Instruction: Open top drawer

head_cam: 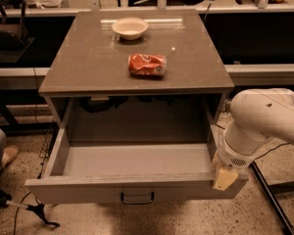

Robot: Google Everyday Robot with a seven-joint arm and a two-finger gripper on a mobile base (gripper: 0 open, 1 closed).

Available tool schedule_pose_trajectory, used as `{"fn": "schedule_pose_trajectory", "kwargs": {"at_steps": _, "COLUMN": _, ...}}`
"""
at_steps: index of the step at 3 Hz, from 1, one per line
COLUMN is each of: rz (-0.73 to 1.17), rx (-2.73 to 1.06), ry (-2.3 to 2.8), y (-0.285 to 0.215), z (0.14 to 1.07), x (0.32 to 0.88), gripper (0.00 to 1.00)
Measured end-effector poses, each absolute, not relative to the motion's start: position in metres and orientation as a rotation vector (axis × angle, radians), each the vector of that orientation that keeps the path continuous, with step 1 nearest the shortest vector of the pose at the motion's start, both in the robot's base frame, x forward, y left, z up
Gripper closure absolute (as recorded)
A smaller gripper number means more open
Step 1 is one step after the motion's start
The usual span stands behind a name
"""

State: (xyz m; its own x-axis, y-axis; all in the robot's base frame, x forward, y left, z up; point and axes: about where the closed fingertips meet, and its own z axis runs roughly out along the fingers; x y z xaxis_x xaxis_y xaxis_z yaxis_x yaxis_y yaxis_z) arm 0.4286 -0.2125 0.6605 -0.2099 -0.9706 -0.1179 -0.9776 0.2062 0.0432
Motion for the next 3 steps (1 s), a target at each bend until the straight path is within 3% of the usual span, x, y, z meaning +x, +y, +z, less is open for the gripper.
{"fn": "schedule_pose_trajectory", "kwargs": {"at_steps": 1, "rz": 0.164, "rx": -1.933, "ry": 2.389, "y": -0.2126, "z": 0.6611, "x": 0.4279, "gripper": 0.84}}
{"fn": "schedule_pose_trajectory", "kwargs": {"at_steps": 3, "rz": 0.160, "rx": -1.934, "ry": 2.389, "y": -0.2129, "z": 0.6621, "x": 0.4267, "gripper": 0.37}}
